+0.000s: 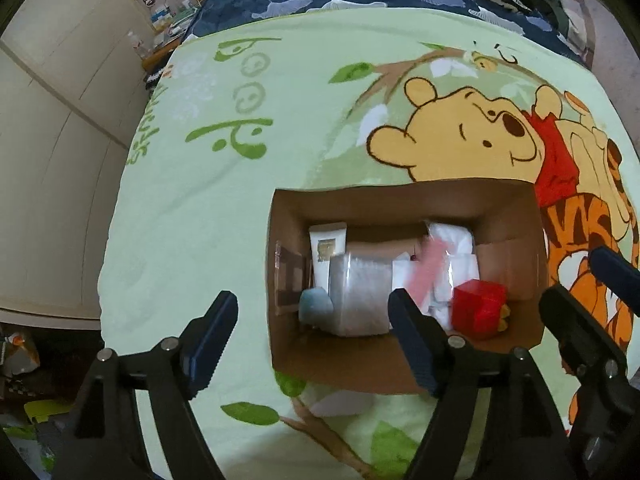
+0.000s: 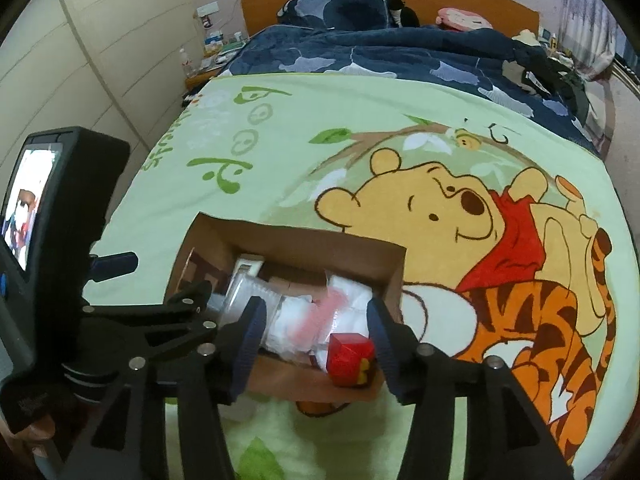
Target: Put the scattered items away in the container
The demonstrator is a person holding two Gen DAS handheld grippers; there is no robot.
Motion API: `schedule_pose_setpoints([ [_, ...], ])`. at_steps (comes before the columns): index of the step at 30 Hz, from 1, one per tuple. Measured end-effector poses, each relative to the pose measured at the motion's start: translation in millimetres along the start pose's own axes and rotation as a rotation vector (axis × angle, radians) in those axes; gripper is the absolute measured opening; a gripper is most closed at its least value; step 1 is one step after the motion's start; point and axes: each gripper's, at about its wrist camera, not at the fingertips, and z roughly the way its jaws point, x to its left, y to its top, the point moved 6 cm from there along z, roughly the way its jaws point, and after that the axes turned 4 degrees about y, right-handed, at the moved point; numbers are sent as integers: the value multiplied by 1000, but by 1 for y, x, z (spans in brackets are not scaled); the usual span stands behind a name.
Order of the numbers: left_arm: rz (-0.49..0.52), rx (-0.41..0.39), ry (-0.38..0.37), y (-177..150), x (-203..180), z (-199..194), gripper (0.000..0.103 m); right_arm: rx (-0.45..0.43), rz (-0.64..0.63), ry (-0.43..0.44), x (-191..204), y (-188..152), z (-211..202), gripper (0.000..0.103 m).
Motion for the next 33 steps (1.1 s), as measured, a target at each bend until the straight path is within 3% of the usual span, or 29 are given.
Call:
schedule_pose_setpoints([
  [33, -29, -35, -17, -9, -1, -30, 82, -56, 22, -23, -7, -9, -29, 54],
])
